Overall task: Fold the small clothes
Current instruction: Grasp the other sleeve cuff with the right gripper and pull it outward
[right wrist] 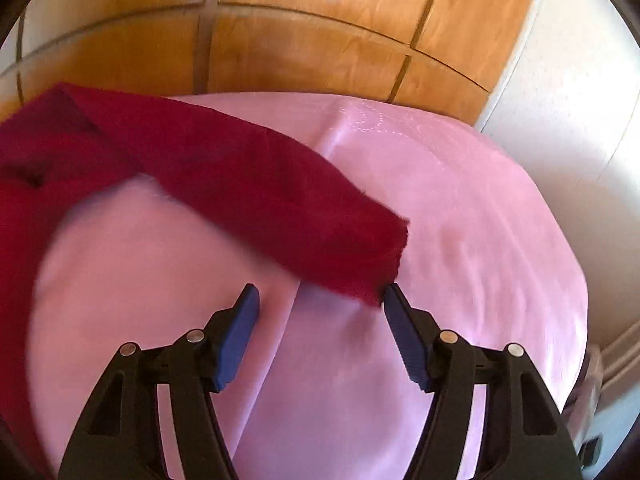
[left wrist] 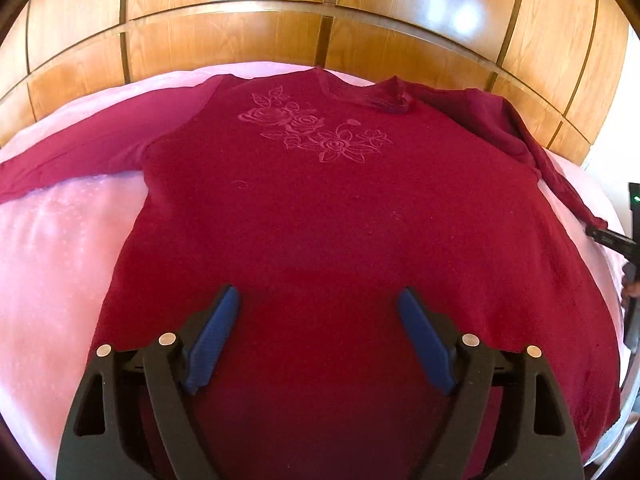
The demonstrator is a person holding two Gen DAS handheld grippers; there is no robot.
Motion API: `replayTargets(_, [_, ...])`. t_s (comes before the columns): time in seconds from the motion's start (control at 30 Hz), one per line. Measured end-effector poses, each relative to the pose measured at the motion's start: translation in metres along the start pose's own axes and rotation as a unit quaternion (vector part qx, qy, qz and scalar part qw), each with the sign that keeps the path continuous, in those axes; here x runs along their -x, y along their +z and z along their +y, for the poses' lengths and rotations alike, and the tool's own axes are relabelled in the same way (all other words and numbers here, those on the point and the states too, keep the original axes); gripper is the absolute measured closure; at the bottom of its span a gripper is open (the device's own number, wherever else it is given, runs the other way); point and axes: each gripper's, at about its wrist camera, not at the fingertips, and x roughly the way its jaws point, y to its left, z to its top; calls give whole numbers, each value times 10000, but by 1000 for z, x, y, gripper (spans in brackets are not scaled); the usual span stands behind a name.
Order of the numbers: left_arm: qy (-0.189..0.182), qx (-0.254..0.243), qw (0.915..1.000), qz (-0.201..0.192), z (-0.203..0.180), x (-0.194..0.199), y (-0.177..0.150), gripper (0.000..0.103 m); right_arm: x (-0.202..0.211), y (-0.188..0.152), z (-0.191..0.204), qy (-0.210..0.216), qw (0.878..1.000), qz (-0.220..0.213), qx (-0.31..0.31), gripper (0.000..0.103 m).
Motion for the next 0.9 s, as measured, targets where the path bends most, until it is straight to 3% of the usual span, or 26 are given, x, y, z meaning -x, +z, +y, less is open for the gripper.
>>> replayTargets(0.07, [-1,-6,10000,-4,0,0,0,20,-13,6,-6,13,9999,107,-49,44])
replayTargets(0.17, [9,-12,10000,-2,0,0,0,20,-23,14,-22,99,9994,241,-224,82])
replayTargets(0.2, [5,-7,10000,-2,0,0,0,20,-18,16,-27,152,9993,201,-293,87])
replayTargets(0.47, [13,-2,10000,1,-1,1,0,20,86,42,-82,578,9941,-628,-674,91])
replayTargets(0.63, [25,-1,10000,20,-1,1,0,20,117,66,-127,748,9865,-726,-1260,91])
replayTargets(0.77, [33,-9,10000,36,-1,2,1,20,93,81,-149,636,9843,-272,-1625,91])
replayTargets(0.9, [52,-27,10000,43,-2,1,1,19,26,86,-155,567,9773,503,-1981,90])
